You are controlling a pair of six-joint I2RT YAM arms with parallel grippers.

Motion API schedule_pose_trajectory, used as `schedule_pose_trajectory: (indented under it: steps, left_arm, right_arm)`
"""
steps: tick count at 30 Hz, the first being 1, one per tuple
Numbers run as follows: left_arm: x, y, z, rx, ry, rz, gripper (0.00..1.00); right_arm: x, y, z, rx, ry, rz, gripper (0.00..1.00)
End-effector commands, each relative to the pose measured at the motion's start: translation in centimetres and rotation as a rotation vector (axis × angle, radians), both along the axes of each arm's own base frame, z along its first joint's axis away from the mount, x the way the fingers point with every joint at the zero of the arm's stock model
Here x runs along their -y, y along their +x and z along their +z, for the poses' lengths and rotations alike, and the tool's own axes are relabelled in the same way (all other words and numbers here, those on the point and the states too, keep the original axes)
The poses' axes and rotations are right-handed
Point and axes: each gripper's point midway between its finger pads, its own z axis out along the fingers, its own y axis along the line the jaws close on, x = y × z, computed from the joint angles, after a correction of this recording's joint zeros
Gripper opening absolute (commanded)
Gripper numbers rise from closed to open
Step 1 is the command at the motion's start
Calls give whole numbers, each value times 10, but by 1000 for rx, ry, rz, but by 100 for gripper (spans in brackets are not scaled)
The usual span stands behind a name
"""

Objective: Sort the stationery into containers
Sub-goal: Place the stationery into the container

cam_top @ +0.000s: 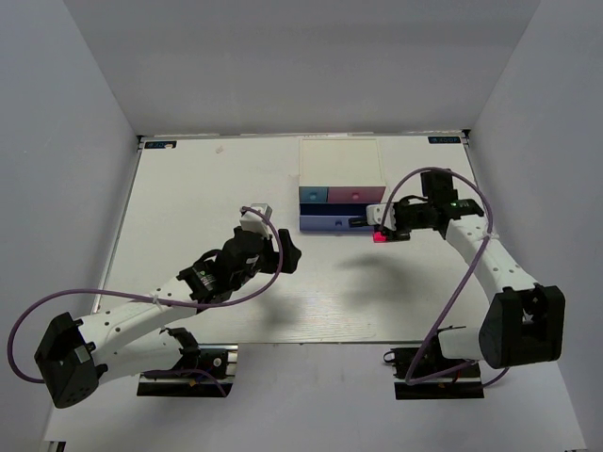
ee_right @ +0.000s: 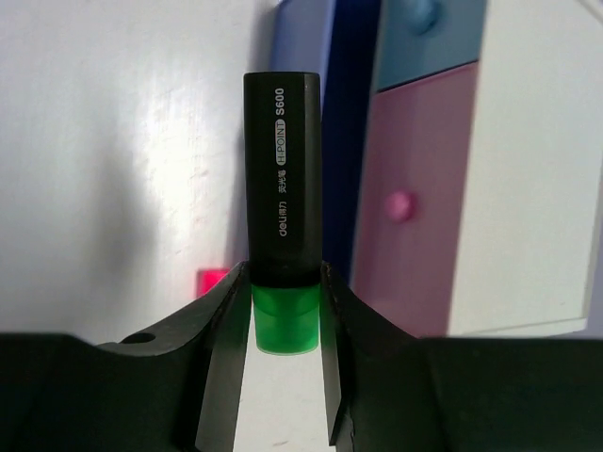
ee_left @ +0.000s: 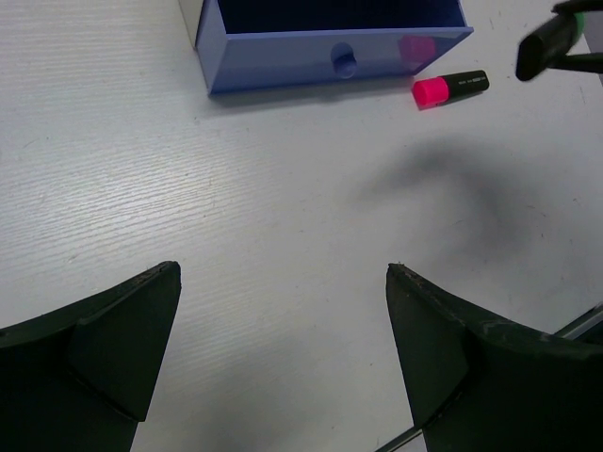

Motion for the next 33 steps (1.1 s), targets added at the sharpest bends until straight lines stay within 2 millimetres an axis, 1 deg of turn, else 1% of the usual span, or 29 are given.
schedule_pose_trajectory:
  steps: [1, 2, 3, 4, 5, 6, 7, 8, 10, 11, 13, 15, 16, 17, 18, 22, 24, 25, 27, 28, 30, 31, 33]
  left_arm:
    - [2, 1, 8, 16, -34, 1, 99]
    - [2, 1, 8, 16, -35, 1, 99]
    - [2, 1, 8, 16, -35, 1, 99]
    - [2, 1, 11, 22, -42, 1, 99]
    - [1, 0, 7, 12, -42, 4, 99]
    - [0, 0, 11, 18, -50, 4, 99]
    - [0, 0, 11, 19, -50, 4, 99]
    - [0, 0, 11, 19, -50, 4, 99]
    - [0, -1, 14, 21, -65, 8, 99]
    - [-4, -2, 11, 19, -55, 18, 99]
    - [-4, -2, 11, 19, -55, 18, 99]
    - [-4, -2, 14, 26, -64, 18, 99]
    - [-5, -3, 10, 20, -57, 18, 99]
    - [-5, -3, 10, 20, -56, 18, 99]
    - [-5, -3, 13, 21, -71, 22, 99]
    - [-5, -3, 13, 21, -71, 22, 99]
    - [-5, -3, 13, 21, -71, 22, 99]
    - [-5, -3, 13, 21, -71, 22, 99]
    - [-5, -3, 13, 21, -71, 22, 99]
    - [-5, -3, 13, 21, -71, 22, 99]
    - [-5, -3, 13, 21, -71, 22, 99]
    - [-6, -4, 9, 15, -64, 22, 99]
    - [-7, -5, 12, 21, -71, 22, 99]
  right_arm:
    - [-22, 34, 18, 82, 84, -86, 7]
    - [-20, 48, 23, 125, 84, -147, 7]
    - [-30, 55, 31, 176, 99, -138, 7]
    - [-31, 62, 27, 189, 86, -156, 6]
    - [-32, 66, 27, 200, 81, -163, 6]
    - [-36, 69, 27, 210, 72, -166, 6]
    - [-39, 74, 18, 192, 52, -174, 6]
    - [-41, 77, 18, 194, 47, -175, 5]
    - [-44, 79, 9, 179, 24, -181, 5]
    - [-46, 81, 10, 184, 24, -180, 5]
    - [-47, 81, 3, 173, 10, -185, 5]
    - [-51, 79, 3, 172, 7, -183, 5]
    - [-50, 80, 1, 166, 3, -198, 3]
    - [-52, 78, -2, 154, 0, -208, 3]
    - [-50, 80, -2, 158, 1, -228, 3]
    - [-53, 82, -4, 171, -12, -257, 2]
    - [-55, 81, -8, 171, -20, -257, 2]
    - [-52, 81, -12, 171, -34, -269, 0]
    - [-56, 81, -13, 183, -37, -266, 0]
    - [-54, 81, -14, 184, -38, -274, 0]
    - [-54, 81, -17, 182, -51, -279, 2]
    - [-55, 80, -17, 183, -52, -276, 5]
    - [-55, 79, -19, 182, -59, -279, 7]
